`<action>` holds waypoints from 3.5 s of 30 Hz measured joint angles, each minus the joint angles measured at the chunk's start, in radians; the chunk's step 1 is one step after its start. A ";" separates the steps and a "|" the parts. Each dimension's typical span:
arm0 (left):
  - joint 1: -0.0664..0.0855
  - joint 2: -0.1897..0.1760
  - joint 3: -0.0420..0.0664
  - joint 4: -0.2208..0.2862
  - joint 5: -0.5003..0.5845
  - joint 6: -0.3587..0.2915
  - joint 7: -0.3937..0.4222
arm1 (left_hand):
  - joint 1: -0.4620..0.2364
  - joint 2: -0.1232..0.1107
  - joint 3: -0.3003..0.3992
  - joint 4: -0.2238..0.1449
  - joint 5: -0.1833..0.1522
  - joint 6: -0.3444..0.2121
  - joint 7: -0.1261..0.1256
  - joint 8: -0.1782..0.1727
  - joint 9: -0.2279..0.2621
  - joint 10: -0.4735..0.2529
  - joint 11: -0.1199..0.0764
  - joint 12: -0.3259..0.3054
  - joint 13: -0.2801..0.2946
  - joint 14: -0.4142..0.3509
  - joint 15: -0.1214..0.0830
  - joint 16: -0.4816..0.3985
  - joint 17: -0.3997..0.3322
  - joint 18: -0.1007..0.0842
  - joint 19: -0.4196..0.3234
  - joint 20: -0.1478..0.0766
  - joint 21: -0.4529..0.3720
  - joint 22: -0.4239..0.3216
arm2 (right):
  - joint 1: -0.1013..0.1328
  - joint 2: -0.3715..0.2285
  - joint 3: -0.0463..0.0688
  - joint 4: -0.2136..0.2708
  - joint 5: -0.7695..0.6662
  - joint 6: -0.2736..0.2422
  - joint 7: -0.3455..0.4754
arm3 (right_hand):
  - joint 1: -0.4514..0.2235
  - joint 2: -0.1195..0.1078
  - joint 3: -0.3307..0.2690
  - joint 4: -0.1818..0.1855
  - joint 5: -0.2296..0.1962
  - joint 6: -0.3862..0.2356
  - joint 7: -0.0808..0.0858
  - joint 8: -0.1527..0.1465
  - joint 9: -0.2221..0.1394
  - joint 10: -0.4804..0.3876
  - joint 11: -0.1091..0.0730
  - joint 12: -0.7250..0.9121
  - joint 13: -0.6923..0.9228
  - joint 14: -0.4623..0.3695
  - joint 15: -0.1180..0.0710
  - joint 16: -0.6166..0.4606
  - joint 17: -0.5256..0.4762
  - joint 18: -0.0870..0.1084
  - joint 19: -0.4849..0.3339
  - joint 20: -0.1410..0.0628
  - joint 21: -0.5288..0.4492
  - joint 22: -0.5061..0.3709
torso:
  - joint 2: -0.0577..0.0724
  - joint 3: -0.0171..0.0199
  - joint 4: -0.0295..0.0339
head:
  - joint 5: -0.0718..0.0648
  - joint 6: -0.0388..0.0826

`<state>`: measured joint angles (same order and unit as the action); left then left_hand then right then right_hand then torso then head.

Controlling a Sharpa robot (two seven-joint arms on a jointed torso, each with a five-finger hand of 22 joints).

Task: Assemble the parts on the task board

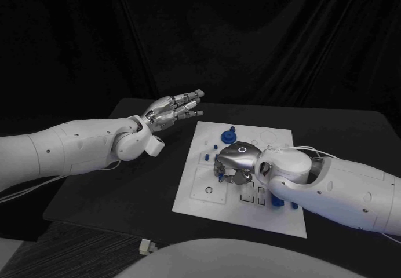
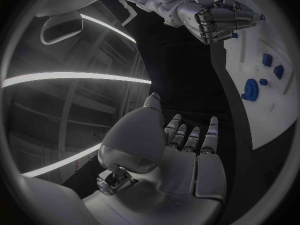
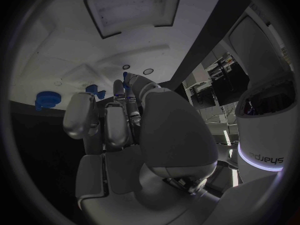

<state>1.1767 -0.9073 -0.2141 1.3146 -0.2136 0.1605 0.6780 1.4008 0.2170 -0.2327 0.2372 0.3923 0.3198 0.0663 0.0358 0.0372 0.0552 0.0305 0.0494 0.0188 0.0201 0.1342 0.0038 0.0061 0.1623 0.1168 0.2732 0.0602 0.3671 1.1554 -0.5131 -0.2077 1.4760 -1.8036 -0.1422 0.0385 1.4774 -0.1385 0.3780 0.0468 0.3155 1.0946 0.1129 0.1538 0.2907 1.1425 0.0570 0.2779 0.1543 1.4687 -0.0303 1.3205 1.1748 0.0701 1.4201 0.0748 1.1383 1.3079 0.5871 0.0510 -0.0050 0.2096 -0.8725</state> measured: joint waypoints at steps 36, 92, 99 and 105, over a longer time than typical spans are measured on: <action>-0.005 -0.001 0.000 -0.005 0.000 0.002 0.000 | 0.000 0.000 0.000 0.000 0.000 0.004 0.004 0.000 0.000 0.000 0.000 0.000 0.000 0.000 0.000 0.000 0.000 0.000 0.000 0.000 0.000 0.005 | -0.010 0.010 0.002 -0.019 0.000 0.022 -0.001 | 0.000 0.000 0.010 -0.004 0.002 -0.005 0.002 -0.002 -0.002 0.002 -0.002 -0.003 -0.001 -0.004 0.004 0.000 -0.007 0.000 -0.004 0.004 -0.006 0.000 | 0.000 -0.0003 0.0006 | 0.016 0.000; -0.005 -0.002 0.000 -0.014 0.000 0.006 0.000 | 0.008 0.008 0.000 0.000 0.000 0.014 0.007 0.004 0.002 0.000 0.000 0.000 0.000 0.000 0.000 0.000 0.000 0.000 0.000 0.000 0.000 0.016 | -0.019 0.004 0.000 -0.010 -0.001 0.064 -0.039 | -0.036 -0.028 -0.067 0.012 -0.126 -0.466 -0.095 -0.090 -0.151 -0.265 0.042 -0.094 -0.044 -0.040 0.018 -0.051 -0.098 0.032 -0.056 0.016 -0.149 0.000 | 0.000 0.0003 0.0003 | 0.020 0.000; -0.005 -0.003 0.000 -0.015 0.000 0.006 0.000 | 0.008 0.008 0.000 0.000 0.000 0.014 0.007 0.004 0.002 0.000 0.000 0.000 0.000 0.000 0.000 0.000 0.000 0.000 0.000 0.000 0.000 0.016 | -0.008 -0.027 -0.001 0.008 -0.001 0.042 -0.045 | -0.022 -0.014 -0.109 0.040 -0.142 -0.408 -0.086 -0.077 -0.153 -0.302 0.041 -0.071 -0.046 -0.040 0.018 -0.055 -0.103 0.032 -0.060 0.019 -0.179 0.000 | 0.000 0.0004 0.0004 | 0.015 0.000; -0.005 -0.004 0.000 -0.015 0.000 0.006 0.000 | 0.008 0.008 0.000 0.000 0.000 0.014 0.007 0.004 0.002 0.000 0.000 0.000 0.000 0.000 0.000 0.000 0.000 0.000 0.000 0.000 0.000 0.015 | 0.052 -0.088 -0.001 0.044 -0.001 -0.009 -0.038 | -0.026 -0.002 -0.130 0.061 -0.159 -0.257 -0.048 -0.019 -0.132 -0.274 0.033 -0.011 -0.041 -0.023 0.009 -0.027 -0.065 0.032 -0.037 0.009 -0.131 0.000 | 0.000 0.0004 0.0005 | 0.005 0.000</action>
<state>1.1713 -0.9109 -0.2142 1.3000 -0.2133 0.1662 0.6782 1.4087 0.2249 -0.2327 0.2372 0.3923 0.3342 0.0734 0.0397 0.0391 0.0553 0.0305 0.0493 0.0188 0.0201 0.1342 0.0038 0.0060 0.1622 0.1169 0.2733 0.0602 0.3825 1.2074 -0.6015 -0.2083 1.5198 -1.8043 -0.1516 0.0001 1.4511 -0.1402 0.2479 0.1079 0.1564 0.8374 0.0647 0.1346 0.1586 0.8688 0.0896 0.2674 0.1133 1.4457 -0.0216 1.2935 1.1098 0.1021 1.3828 0.0838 1.0076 1.3077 0.5867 0.0514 -0.0045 0.2146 -0.8725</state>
